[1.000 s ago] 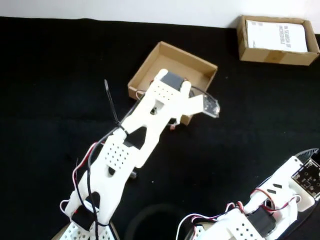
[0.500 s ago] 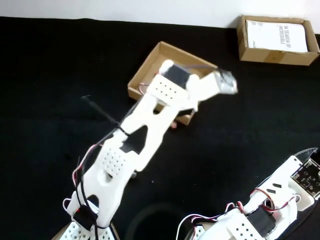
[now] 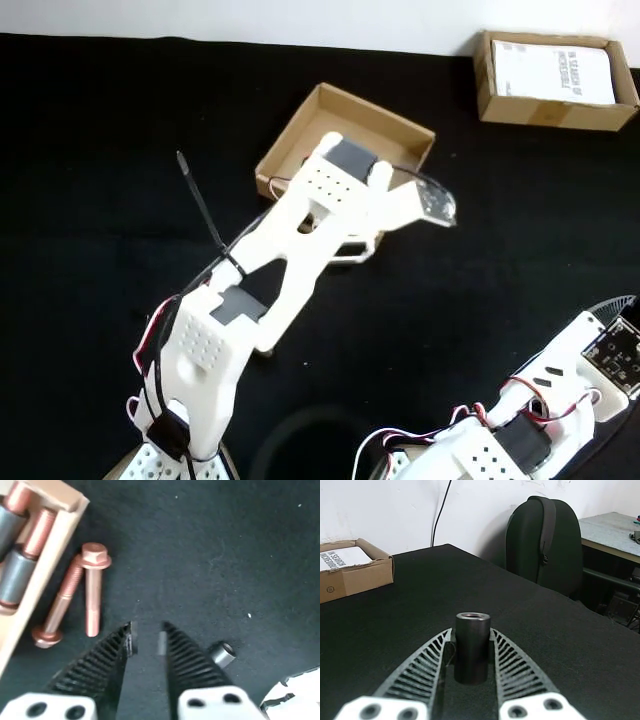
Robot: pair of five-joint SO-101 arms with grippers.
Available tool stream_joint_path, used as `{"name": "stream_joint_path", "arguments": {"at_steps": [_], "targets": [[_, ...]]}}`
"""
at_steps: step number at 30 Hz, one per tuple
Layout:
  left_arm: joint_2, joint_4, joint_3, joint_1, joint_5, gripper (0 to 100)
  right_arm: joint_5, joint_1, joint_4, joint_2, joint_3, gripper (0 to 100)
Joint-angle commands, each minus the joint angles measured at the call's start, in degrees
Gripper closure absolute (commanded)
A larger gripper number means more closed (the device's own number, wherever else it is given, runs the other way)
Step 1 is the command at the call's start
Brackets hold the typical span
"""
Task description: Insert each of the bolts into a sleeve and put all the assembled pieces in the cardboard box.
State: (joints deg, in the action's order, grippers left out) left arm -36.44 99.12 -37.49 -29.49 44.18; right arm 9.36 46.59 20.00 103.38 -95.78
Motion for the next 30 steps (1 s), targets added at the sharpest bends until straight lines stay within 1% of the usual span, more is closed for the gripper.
{"name": "stream_joint_path", "arguments": {"at_steps": [1,4,10,22,30], "targets": [[2.86,-3.96,0.13,1.89,0.26,86,0.00,-0.57,0.13,0.48,-7.34,99.2],[0.04,-6.51,-0.13,1.98,-2.11,86,0.00,-0.66,0.13,0.48,-7.34,99.2],[-6.46,-8.00,-2.86,2.24,-2.29,86,0.26,-0.31,0.13,0.48,-7.34,99.2],[-20.97,-7.56,-21.67,4.26,-2.29,86,0.44,-0.75,0.04,0.48,-7.34,99.2],[-27.91,-6.24,-23.87,4.26,-2.11,87,0.44,-0.57,-0.04,0.48,-7.25,99.2]]}}
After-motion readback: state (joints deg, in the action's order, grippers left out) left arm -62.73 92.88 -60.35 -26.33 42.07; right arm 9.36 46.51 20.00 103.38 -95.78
